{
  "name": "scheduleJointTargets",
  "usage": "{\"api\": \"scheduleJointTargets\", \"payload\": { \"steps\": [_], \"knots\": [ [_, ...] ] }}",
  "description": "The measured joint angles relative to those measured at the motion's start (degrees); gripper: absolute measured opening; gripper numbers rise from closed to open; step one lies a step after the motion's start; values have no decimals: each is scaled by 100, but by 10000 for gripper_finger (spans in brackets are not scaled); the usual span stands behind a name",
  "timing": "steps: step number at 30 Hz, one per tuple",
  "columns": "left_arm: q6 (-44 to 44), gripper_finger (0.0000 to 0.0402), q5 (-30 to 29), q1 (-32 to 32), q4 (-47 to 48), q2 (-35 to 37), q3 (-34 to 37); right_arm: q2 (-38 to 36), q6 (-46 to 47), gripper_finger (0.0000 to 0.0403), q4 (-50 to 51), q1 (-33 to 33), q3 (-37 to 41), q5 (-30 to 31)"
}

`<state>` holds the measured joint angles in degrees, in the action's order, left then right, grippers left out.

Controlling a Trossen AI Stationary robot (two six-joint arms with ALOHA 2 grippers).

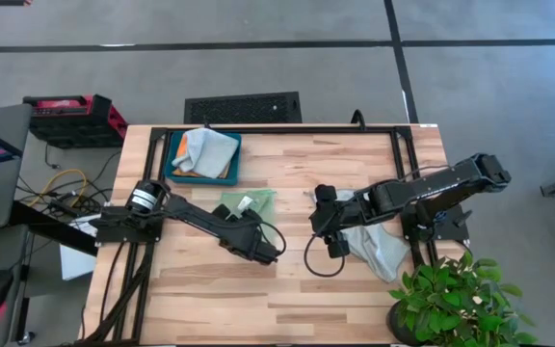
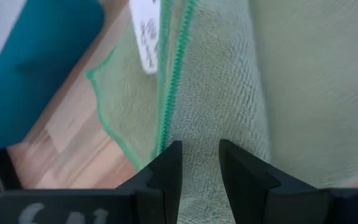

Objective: Fold microfiber towels
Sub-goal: Fold the green towel, then put the folded green towel into the blue bin

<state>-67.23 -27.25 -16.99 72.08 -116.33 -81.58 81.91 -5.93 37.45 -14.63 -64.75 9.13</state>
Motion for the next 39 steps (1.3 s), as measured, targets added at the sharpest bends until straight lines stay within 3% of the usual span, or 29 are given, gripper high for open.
{"api": "scheduleJointTargets", "payload": {
  "steps": [8, 12, 18, 22, 26, 39],
  "knots": [
    [-1118, 99, 64, -67, 826, 0, 144, 2, 4, 244, -2, 0, 0, 0],
    [-1293, 99, 420, -145, 1062, 0, 144, 2, 7, 244, -2, 0, 0, 0],
    [-1501, 99, 427, -349, 1166, -4, 54, 2, 4, 244, -4, 2, 0, 0],
    [-1395, 99, 242, -625, 1404, -4, -383, 2, 2, 244, 3, 2, -2, 0],
    [-704, 99, 111, -936, 1481, 0, -800, 2, 2, 244, 5, 2, -2, 0],
    [-1161, 99, 237, -1078, 1799, 79, -1025, 138, 203, 244, 42, 34, -15, -2]
  ]
}}
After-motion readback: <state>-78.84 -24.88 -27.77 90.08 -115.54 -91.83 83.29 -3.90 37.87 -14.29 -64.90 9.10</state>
